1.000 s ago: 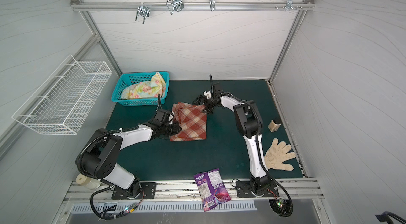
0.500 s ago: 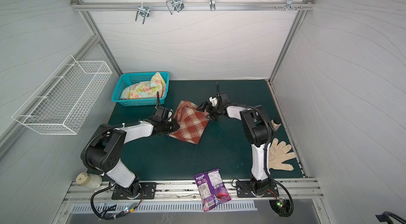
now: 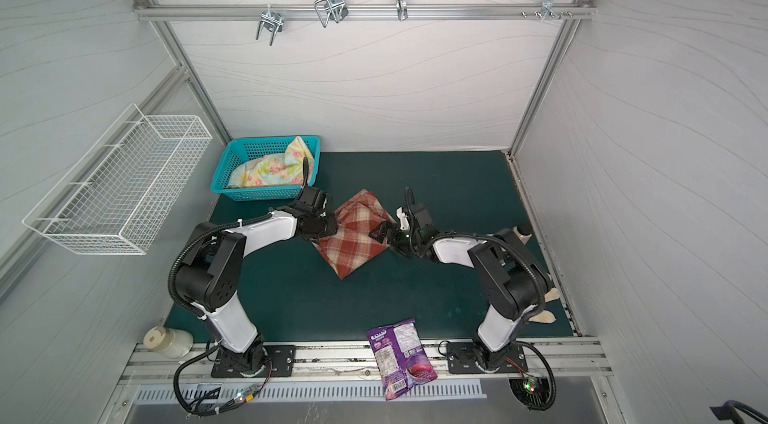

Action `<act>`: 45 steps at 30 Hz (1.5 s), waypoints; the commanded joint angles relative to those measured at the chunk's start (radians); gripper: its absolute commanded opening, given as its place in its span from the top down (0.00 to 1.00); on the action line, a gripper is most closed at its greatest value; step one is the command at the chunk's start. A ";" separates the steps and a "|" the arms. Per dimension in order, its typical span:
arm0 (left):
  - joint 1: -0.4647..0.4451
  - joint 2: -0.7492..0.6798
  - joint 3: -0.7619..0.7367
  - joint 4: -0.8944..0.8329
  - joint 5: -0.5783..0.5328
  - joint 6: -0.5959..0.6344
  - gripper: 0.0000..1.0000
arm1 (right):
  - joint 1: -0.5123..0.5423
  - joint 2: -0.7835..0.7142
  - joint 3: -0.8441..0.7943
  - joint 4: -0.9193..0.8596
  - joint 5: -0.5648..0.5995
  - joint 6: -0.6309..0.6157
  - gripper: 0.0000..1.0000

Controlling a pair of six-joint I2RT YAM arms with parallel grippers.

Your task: Fold and stack the skirts

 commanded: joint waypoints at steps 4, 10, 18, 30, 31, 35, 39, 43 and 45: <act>0.007 -0.108 0.056 -0.115 -0.091 -0.009 0.46 | 0.056 -0.214 0.125 -0.246 0.232 -0.207 0.01; 0.003 -0.285 0.012 -0.128 -0.050 -0.067 0.09 | 0.037 -0.063 0.424 -0.439 0.272 -0.509 0.01; -0.003 -0.426 -0.206 0.082 0.140 -0.227 0.01 | -0.053 0.241 0.657 -0.543 0.203 -0.560 0.01; -0.026 -0.379 -0.250 0.287 0.269 -0.329 0.01 | -0.101 0.317 0.493 -0.387 0.127 -0.454 0.01; -0.029 -0.386 -0.244 0.285 0.270 -0.328 0.01 | -0.101 0.320 0.485 -0.380 0.125 -0.448 0.01; -0.034 -0.378 -0.219 0.283 0.288 -0.336 0.01 | -0.101 0.327 0.471 -0.379 0.128 -0.437 0.01; -0.039 -0.343 -0.220 0.323 0.293 -0.352 0.01 | -0.101 0.326 0.440 -0.351 0.110 -0.415 0.01; -0.039 -0.255 -0.196 0.341 0.299 -0.351 0.01 | -0.097 0.305 0.378 -0.320 0.090 -0.375 0.01; -0.039 -0.203 -0.176 0.326 0.289 -0.336 0.01 | -0.090 0.278 0.331 -0.297 0.087 -0.360 0.01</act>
